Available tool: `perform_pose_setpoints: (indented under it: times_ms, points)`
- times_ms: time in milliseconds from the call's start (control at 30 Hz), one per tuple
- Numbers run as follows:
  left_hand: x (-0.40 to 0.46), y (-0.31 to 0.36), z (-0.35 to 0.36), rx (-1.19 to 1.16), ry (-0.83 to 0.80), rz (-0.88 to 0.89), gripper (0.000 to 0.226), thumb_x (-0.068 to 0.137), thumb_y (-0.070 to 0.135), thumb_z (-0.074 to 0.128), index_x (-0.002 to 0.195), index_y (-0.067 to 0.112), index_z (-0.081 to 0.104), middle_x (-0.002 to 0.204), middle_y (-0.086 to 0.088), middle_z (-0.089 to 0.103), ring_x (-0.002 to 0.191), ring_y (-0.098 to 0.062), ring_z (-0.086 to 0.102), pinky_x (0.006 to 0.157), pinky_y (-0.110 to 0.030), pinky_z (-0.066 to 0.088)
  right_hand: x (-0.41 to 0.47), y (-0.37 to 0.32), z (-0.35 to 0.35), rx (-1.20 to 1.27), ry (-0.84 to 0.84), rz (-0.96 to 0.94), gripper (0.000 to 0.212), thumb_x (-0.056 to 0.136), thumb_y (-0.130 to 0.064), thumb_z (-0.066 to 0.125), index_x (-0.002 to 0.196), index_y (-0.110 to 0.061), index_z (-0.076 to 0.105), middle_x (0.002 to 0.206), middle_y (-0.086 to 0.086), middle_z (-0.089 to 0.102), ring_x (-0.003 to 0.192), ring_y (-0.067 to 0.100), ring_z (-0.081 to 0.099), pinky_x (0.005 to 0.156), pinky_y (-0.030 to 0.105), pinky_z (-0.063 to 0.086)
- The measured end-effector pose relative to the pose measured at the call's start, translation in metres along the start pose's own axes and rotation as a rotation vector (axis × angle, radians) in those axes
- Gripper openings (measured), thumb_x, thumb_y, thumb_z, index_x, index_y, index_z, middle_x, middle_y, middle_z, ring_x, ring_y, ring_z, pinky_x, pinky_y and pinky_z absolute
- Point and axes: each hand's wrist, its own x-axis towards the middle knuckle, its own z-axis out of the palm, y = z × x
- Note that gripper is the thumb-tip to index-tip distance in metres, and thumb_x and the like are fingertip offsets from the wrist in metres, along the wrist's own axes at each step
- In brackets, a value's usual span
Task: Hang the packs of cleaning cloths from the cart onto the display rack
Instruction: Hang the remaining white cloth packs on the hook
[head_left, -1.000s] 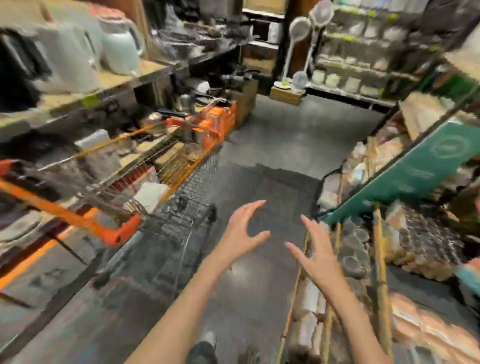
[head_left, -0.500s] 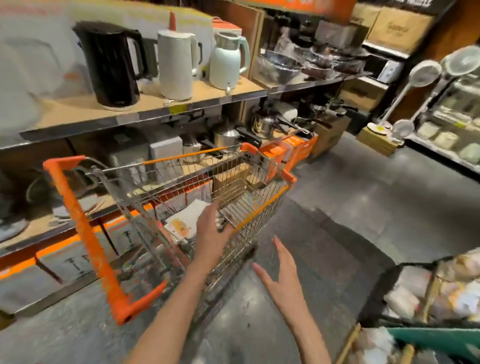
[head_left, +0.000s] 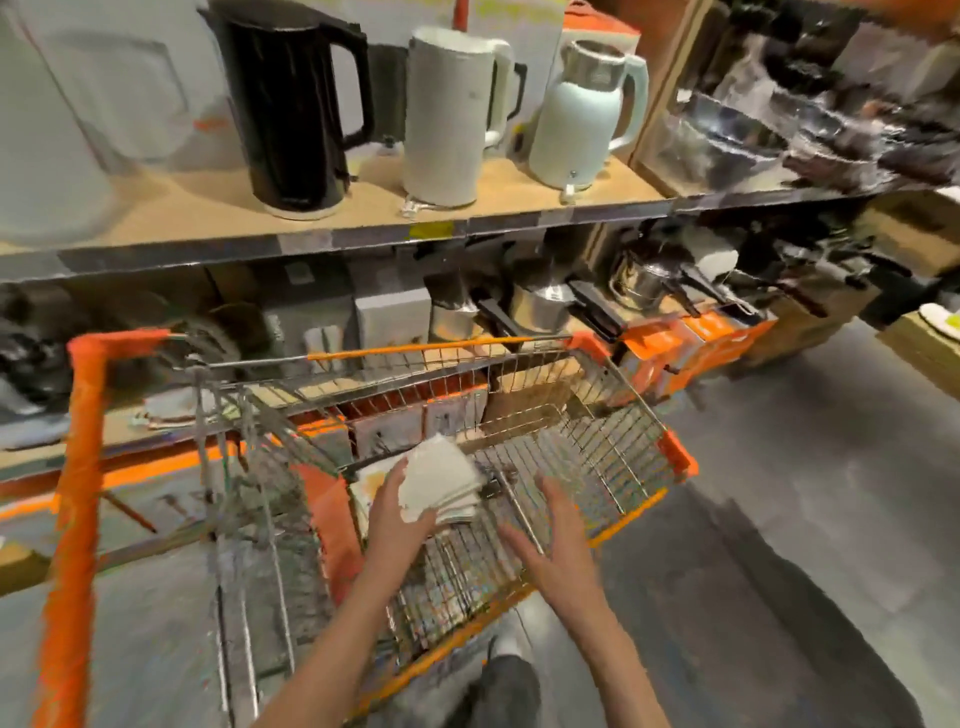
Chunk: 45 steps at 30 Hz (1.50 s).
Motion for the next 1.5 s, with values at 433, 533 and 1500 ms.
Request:
perform_pose_setpoints:
  times_ms: [433,533,1500]
  points:
    - [0.089,-0.037,0.070,-0.379,0.563,-0.448,0.067,0.081,-0.006,0.069,0.135,0.019,0.039,0.123,0.007,0.051,0.118,-0.012,0.049,0.083,-0.008,0.039,0.225,0.047,0.039,-0.144,-0.624,-0.343,0.075,0.084,-0.061,0.051,0.144,-0.044,0.008,0.153,-0.013,0.023,0.140,0.008,0.022,0.114,0.032,0.025]
    - [0.103,-0.070,0.084,-0.410,0.705,-0.541,0.058,0.077,0.008,0.077,0.124,0.024,0.048,0.116,0.009,0.054,0.117,-0.019,0.053,0.086,-0.021,0.042,0.264,0.054,0.075,-0.182,-0.787,-0.387,0.077,0.086,-0.054,0.054,0.148,-0.032,0.014,0.153,-0.011,0.023,0.140,0.009,0.023,0.114,0.031,0.024]
    - [0.184,-0.270,0.156,-0.379,0.915,-0.737,0.084,0.078,-0.009,0.071,0.146,0.015,0.028,0.145,-0.018,0.017,0.112,-0.017,0.031,0.079,-0.005,0.037,0.377,0.162,0.370,-0.505,-1.109,-0.454,0.106,0.065,-0.056,0.076,0.148,-0.026,0.017,0.150,0.001,0.034,0.137,0.024,0.033,0.108,0.037,0.032]
